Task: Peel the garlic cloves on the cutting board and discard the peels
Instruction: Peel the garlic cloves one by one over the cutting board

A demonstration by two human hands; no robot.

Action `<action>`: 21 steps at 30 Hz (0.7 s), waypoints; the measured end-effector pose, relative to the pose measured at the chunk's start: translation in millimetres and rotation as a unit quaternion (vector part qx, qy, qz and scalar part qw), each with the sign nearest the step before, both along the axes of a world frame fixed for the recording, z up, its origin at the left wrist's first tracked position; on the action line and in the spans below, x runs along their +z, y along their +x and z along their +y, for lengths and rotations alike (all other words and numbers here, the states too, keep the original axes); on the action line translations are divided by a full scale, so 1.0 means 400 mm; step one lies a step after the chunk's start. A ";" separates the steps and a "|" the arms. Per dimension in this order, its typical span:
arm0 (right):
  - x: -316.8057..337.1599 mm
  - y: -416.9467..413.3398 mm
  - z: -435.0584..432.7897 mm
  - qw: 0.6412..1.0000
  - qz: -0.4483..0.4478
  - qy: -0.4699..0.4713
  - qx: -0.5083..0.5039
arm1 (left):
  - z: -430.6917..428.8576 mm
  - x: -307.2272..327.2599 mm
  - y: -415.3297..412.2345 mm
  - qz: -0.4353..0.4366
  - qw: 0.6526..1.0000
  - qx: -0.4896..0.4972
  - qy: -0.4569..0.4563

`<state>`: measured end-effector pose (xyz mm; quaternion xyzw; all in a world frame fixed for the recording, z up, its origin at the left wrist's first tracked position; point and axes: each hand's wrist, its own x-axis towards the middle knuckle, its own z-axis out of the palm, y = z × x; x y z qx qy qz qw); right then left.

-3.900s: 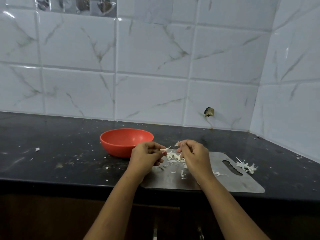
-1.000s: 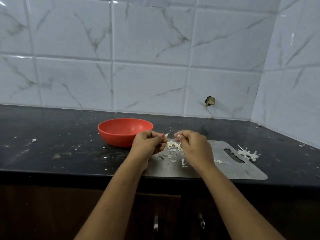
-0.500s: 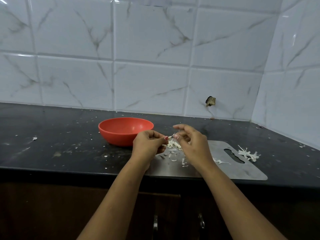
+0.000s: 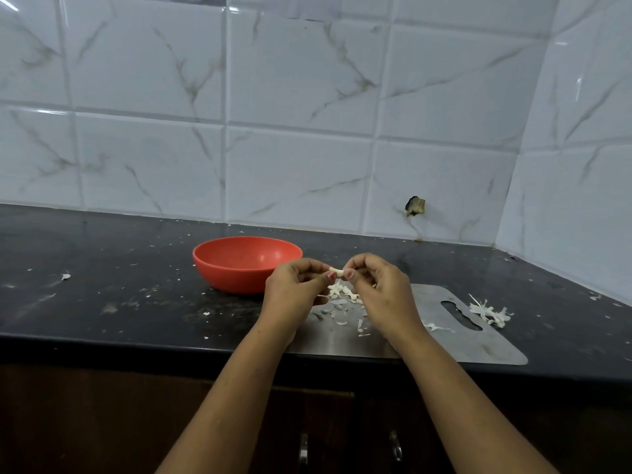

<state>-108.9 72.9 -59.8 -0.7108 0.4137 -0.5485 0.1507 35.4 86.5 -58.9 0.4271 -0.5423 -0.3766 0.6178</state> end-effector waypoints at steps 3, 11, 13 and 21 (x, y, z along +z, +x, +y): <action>0.004 -0.001 0.001 1.000 -0.020 0.000 0.015 | -0.001 0.001 -0.004 -0.003 1.000 -0.014 -0.004; 0.002 0.016 0.024 0.968 0.234 -0.039 -0.088 | -0.006 -0.006 -0.004 -0.050 0.996 0.058 -0.036; 0.005 0.017 0.030 0.965 0.239 -0.044 -0.099 | -0.007 -0.007 -0.004 -0.068 0.995 0.062 -0.045; -0.002 0.012 0.012 0.969 0.221 -0.032 -0.102 | -0.001 -0.005 -0.005 -0.107 0.990 0.076 -0.056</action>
